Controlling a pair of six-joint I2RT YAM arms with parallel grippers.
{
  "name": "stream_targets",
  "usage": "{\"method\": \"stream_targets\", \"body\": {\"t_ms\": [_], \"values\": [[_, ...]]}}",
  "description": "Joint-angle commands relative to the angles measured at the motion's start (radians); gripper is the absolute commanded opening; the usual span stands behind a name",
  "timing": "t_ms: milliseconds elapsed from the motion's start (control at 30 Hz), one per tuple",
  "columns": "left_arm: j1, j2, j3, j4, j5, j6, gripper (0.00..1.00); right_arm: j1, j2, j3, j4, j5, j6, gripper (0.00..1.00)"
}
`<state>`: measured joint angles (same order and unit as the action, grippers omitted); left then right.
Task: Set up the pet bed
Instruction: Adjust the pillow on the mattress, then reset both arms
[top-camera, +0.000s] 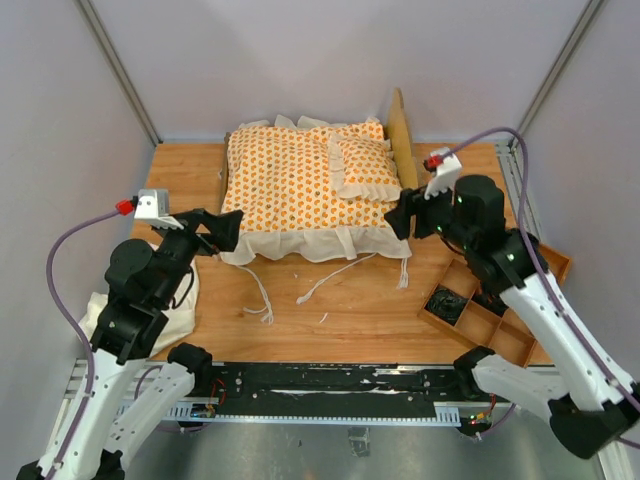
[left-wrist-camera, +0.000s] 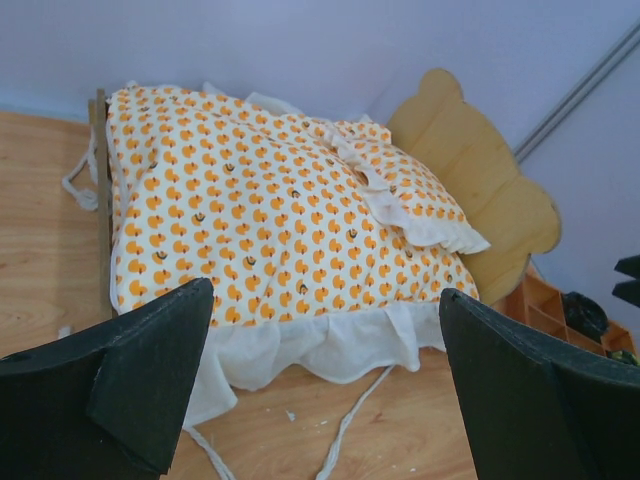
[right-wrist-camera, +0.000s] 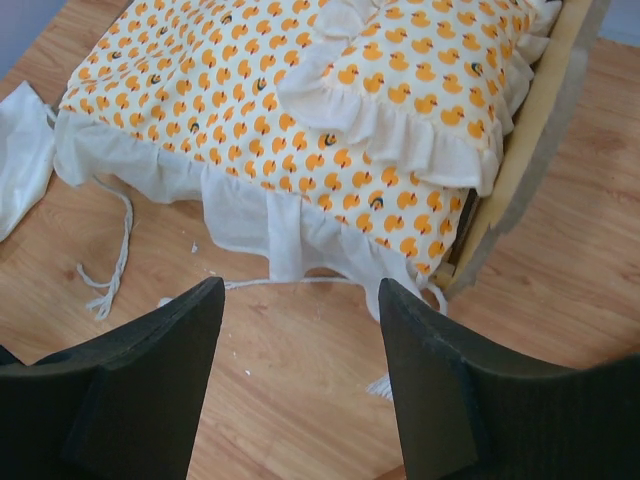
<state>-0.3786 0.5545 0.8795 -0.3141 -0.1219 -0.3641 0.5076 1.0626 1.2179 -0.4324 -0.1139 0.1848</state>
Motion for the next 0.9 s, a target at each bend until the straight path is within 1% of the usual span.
{"method": "stream_targets", "body": {"t_ms": [0, 200, 300, 400, 667, 867], "values": [[-0.006, -0.034, 0.008, -0.025, 0.05, -0.002, 0.99, 0.015, -0.192, -0.17, 0.049, 0.011, 0.062, 0.65], [-0.006, -0.105, -0.076, 0.022, 0.112, -0.019, 0.99, 0.016, -0.395, -0.338, 0.038, 0.105, 0.146, 0.66], [-0.006, -0.152, -0.139, 0.035, 0.109, -0.033, 0.99, 0.016, -0.477, -0.382, 0.037, 0.172, 0.17, 0.66], [-0.005, -0.181, -0.17, 0.021, 0.094, -0.044, 0.99, 0.015, -0.526, -0.394, 0.037, 0.195, 0.182, 0.66], [-0.006, -0.189, -0.176, 0.0, 0.086, -0.061, 0.99, 0.016, -0.507, -0.395, 0.037, 0.165, 0.216, 0.66], [-0.005, -0.169, -0.163, -0.018, 0.073, -0.041, 0.99, 0.015, -0.487, -0.413, 0.052, 0.156, 0.234, 0.66]]}}
